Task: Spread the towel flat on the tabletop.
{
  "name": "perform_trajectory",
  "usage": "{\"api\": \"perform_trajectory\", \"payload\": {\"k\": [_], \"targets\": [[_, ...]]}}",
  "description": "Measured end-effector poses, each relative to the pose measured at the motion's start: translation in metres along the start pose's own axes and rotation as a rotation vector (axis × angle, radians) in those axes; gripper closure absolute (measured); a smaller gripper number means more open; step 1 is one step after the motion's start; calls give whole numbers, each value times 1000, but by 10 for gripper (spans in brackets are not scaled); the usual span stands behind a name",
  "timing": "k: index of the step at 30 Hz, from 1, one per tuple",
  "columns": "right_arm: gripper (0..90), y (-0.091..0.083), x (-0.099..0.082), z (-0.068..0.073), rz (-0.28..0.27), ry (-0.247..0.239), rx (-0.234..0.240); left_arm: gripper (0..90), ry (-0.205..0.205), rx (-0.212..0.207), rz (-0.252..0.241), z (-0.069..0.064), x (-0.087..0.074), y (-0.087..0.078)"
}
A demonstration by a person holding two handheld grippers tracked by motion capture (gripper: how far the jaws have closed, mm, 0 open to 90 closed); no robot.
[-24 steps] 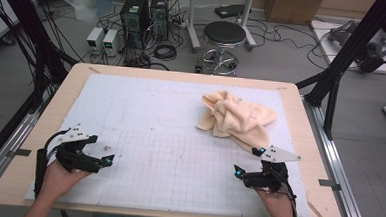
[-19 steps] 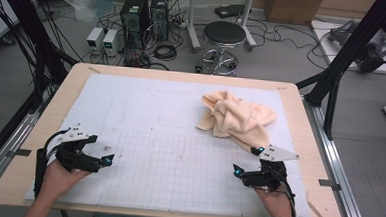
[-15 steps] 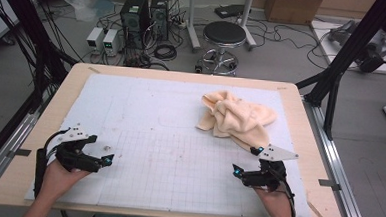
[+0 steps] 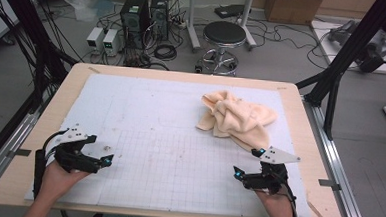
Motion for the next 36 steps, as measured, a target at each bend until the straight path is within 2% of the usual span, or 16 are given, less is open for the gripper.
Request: {"api": "perform_trajectory", "payload": {"k": [3, 5, 13, 21, 26, 30, 32, 34, 36], "targets": [[115, 0, 1, 1, -4, 8, 1, 17, -5, -1, -1, -2, 0, 1], [115, 0, 2, 2, -5, 10, 4, 17, 7, -1, 5, -2, 1, 2], [115, 1, 3, 0, 16, -1, 1, 17, 9, -1, 8, -2, 0, 3], [116, 0, 12, -1, 17, -2, -5, 17, 6, 5, 3, -2, 0, 1], [116, 5, 16, -3, 41, -16, 5, 17, 4, 10, 2, -2, -1, 0], [120, 5, 24, -6, 47, -27, 6, 17, 0, 13, 1, -2, -1, 0], [154, 4, 30, -7, 42, -30, 9, 17, 6, 14, 3, -2, -1, -1], [179, 4, 41, -9, 48, -61, 8, 17, 1, 16, 0, -2, -1, -1], [205, 5, 46, -10, 51, -68, 7, 17, -1, 16, -1, -1, -1, -1]]}}
Point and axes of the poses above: each handheld gripper's, and its own axes: y roughly forward along the jaws, x roughly out of its top, z roughly to its left, the point moved 8 cm from there along y, roughly forward along the jaws, and after that the axes turned 15 degrees about x, right-handed, at the moved point
